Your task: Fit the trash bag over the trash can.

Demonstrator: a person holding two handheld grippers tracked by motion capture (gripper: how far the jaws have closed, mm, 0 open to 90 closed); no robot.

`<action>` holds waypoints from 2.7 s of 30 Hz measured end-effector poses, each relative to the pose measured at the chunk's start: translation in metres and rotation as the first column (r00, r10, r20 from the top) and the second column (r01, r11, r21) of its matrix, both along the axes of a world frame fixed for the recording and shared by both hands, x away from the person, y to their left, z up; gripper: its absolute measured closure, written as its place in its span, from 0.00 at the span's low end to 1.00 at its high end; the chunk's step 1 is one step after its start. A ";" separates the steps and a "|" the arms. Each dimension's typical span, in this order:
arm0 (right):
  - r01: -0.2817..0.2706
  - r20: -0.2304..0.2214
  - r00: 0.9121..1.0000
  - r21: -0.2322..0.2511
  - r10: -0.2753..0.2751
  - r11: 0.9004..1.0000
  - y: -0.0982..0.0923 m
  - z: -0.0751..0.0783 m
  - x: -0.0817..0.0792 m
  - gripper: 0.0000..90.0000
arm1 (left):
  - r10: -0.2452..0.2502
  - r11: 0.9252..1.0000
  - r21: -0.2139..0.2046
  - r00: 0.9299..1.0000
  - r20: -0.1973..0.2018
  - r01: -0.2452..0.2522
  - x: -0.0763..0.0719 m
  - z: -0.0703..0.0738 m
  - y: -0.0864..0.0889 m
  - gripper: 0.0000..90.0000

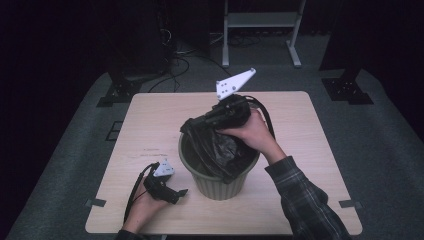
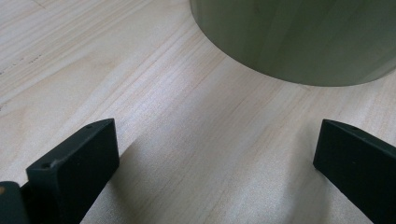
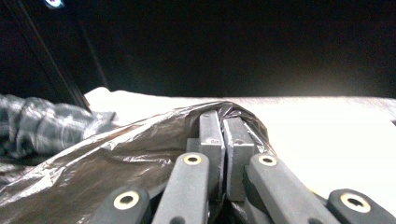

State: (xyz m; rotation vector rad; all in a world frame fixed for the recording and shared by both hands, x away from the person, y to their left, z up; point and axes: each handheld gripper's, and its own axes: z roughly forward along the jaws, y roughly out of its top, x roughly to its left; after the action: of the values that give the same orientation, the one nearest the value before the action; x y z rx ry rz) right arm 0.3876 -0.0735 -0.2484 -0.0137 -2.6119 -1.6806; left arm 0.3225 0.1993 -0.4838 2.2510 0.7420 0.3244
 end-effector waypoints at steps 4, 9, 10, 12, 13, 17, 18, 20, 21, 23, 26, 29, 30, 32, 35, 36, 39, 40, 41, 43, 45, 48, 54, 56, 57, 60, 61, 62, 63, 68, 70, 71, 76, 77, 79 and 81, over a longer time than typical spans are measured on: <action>0.033 0.010 0.999 -0.015 -0.033 0.999 -0.021 -0.007 -0.007 0.98 | 0.009 1.000 -0.008 1.000 -0.004 -0.009 0.000 0.000 0.000 0.00; 0.075 0.007 0.997 -0.041 -0.075 0.996 -0.043 -0.018 -0.009 0.98 | 0.000 1.000 -0.023 1.000 0.007 0.000 -0.001 0.007 0.002 0.00; 0.084 0.007 0.996 -0.046 -0.084 0.995 -0.047 -0.019 -0.009 0.98 | 0.002 0.999 -0.037 1.000 0.015 -0.001 -0.001 0.009 0.003 0.00; 0.096 0.006 0.995 -0.052 -0.096 0.994 -0.053 -0.022 -0.009 0.98 | 0.000 0.997 -0.079 1.000 0.026 0.002 -0.003 0.015 0.005 0.00; 0.098 0.005 0.995 -0.054 -0.098 0.994 -0.056 -0.023 -0.009 0.98 | -0.004 0.997 -0.082 1.000 0.027 0.006 -0.004 0.018 0.006 0.00; 0.120 0.005 0.993 -0.071 -0.120 0.990 -0.064 -0.027 -0.009 0.98 | -0.022 0.992 -0.121 0.999 0.042 0.026 -0.007 0.033 0.009 0.00; 0.126 0.008 0.992 -0.079 -0.126 0.989 -0.066 -0.027 -0.008 0.98 | -0.027 0.991 -0.128 0.999 0.044 0.032 -0.008 0.037 0.010 0.00; 0.136 0.008 0.991 -0.085 -0.135 0.987 -0.069 -0.029 -0.008 0.98 | -0.037 0.990 -0.136 0.998 0.052 0.044 -0.010 0.045 0.011 0.00; 0.143 0.011 0.990 -0.089 -0.143 0.986 -0.071 -0.030 -0.008 0.98 | -0.040 0.989 -0.143 0.998 0.056 0.048 -0.011 0.048 0.011 0.00; 0.152 0.011 0.988 -0.100 -0.152 0.983 -0.073 -0.031 -0.008 0.98 | -0.049 0.984 -0.168 0.997 0.059 0.058 -0.013 0.056 0.013 0.00; 0.162 0.009 0.987 -0.105 -0.162 0.981 -0.077 -0.034 -0.006 0.98 | -0.074 0.979 -0.187 0.995 0.069 0.085 -0.016 0.069 0.013 0.00; 0.172 0.012 0.985 -0.107 -0.172 0.979 -0.080 -0.036 -0.005 0.98 | -0.085 0.977 -0.187 0.993 0.079 0.098 -0.019 0.080 0.012 0.00; 0.173 0.014 0.985 -0.108 -0.173 0.979 -0.081 -0.036 -0.005 0.98 | -0.089 0.977 -0.187 0.993 0.077 0.102 -0.020 0.084 0.011 0.00; 0.180 0.012 0.984 -0.111 -0.179 0.977 -0.082 -0.038 -0.005 0.98 | -0.110 0.974 -0.190 0.991 0.073 0.123 -0.022 0.091 0.012 0.00; 0.184 0.011 0.983 -0.113 -0.184 0.976 -0.084 -0.039 -0.003 0.98 | -0.141 0.968 -0.198 0.987 0.072 0.153 -0.025 0.103 0.012 0.00; 0.186 0.012 0.982 -0.115 -0.186 0.976 -0.084 -0.039 -0.003 0.98 | -0.150 0.967 -0.199 0.986 0.074 0.162 -0.026 0.108 0.012 0.00; 0.188 0.012 0.982 -0.114 -0.187 0.976 -0.085 -0.039 -0.003 0.98 | -0.168 0.959 -0.217 0.981 0.093 0.185 -0.030 0.121 0.013 0.00; 0.187 0.012 0.982 -0.114 -0.186 0.976 -0.085 -0.039 -0.003 0.98 | -0.176 0.956 -0.222 0.980 0.095 0.193 -0.031 0.125 0.013 0.00; 0.187 0.013 0.982 -0.114 -0.186 0.976 -0.085 -0.039 -0.003 0.98 | -0.181 0.954 -0.221 0.978 0.102 0.200 -0.032 0.130 0.013 0.00; 0.186 0.014 0.983 -0.116 -0.186 0.976 -0.085 -0.039 -0.002 0.98 | -0.192 0.951 -0.222 0.974 0.117 0.214 -0.032 0.139 0.012 0.00; 0.186 0.013 0.983 -0.118 -0.185 0.976 -0.084 -0.039 -0.002 0.98 | -0.203 0.947 -0.228 0.971 0.129 0.229 -0.031 0.147 0.011 0.00; 0.183 0.013 0.983 -0.119 -0.183 0.976 -0.083 -0.040 -0.002 0.98 | -0.217 0.940 -0.234 0.965 0.144 0.247 -0.029 0.157 0.008 0.00; 0.170 0.001 0.985 -0.136 -0.172 0.976 -0.081 -0.041 -0.001 0.98 | -0.240 0.928 -0.245 0.954 0.179 0.280 -0.021 0.173 -0.001 0.00; 0.159 -0.003 0.987 -0.138 -0.161 0.978 -0.080 -0.041 -0.001 0.98 | -0.250 0.925 -0.244 0.950 0.188 0.292 -0.017 0.178 -0.006 0.00; 0.153 -0.004 0.988 -0.140 -0.155 0.978 -0.079 -0.041 -0.001 0.98 | -0.249 0.925 -0.243 0.949 0.193 0.292 -0.014 0.180 -0.009 0.00; 0.139 -0.011 0.990 -0.144 -0.142 0.980 -0.076 -0.041 -0.001 0.98 | -0.269 0.919 -0.238 0.941 0.208 0.315 -0.006 0.186 -0.015 0.03; 0.131 -0.012 0.991 -0.145 -0.134 0.981 -0.075 -0.041 -0.001 0.98 | -0.272 0.917 -0.238 0.939 0.211 0.320 -0.003 0.187 -0.018 0.05; 0.122 -0.018 0.992 -0.149 -0.126 0.981 -0.074 -0.041 -0.002 0.98 | -0.274 0.917 -0.236 0.939 0.209 0.321 0.001 0.188 -0.021 0.05; 0.113 -0.020 0.993 -0.154 -0.117 0.982 -0.072 -0.041 -0.002 0.98 | -0.276 0.918 -0.232 0.938 0.210 0.322 0.004 0.189 -0.024 0.05; 0.081 -0.025 0.996 -0.158 -0.086 0.984 -0.065 -0.040 -0.002 0.98 | -0.307 0.914 -0.204 0.927 0.214 0.350 0.015 0.194 -0.040 0.08; 0.062 -0.033 0.997 -0.145 -0.068 0.987 -0.063 -0.038 -0.002 0.98 | -0.316 0.912 -0.197 0.923 0.219 0.359 0.018 0.195 -0.045 0.10; 0.055 -0.035 0.998 -0.138 -0.061 0.989 -0.062 -0.038 -0.002 0.98 | -0.319 0.913 -0.190 0.922 0.219 0.360 0.019 0.195 -0.047 0.10; 0.024 -0.033 0.999 -0.125 -0.028 0.992 -0.056 -0.034 -0.005 0.98 | -0.343 0.908 -0.176 0.916 0.207 0.380 0.025 0.193 -0.056 0.16; 0.015 -0.032 0.999 -0.120 -0.018 0.993 -0.055 -0.034 -0.005 0.98 | -0.347 0.907 -0.174 0.915 0.206 0.383 0.027 0.193 -0.057 0.18; 0.005 -0.035 0.999 -0.114 -0.010 0.993 -0.054 -0.033 -0.005 0.98 | -0.362 0.903 -0.169 0.911 0.195 0.395 0.030 0.191 -0.059 0.20; -0.001 -0.039 0.999 -0.111 -0.004 0.994 -0.052 -0.033 -0.006 0.98 | -0.376 0.896 -0.173 0.907 0.188 0.408 0.031 0.189 -0.062 0.26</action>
State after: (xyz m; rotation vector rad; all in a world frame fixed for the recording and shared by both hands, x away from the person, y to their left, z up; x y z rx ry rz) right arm 0.3818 -0.1260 -0.2813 -0.0513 -2.6735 -1.5169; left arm 0.3533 0.1377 -0.2944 2.0862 0.2160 0.2039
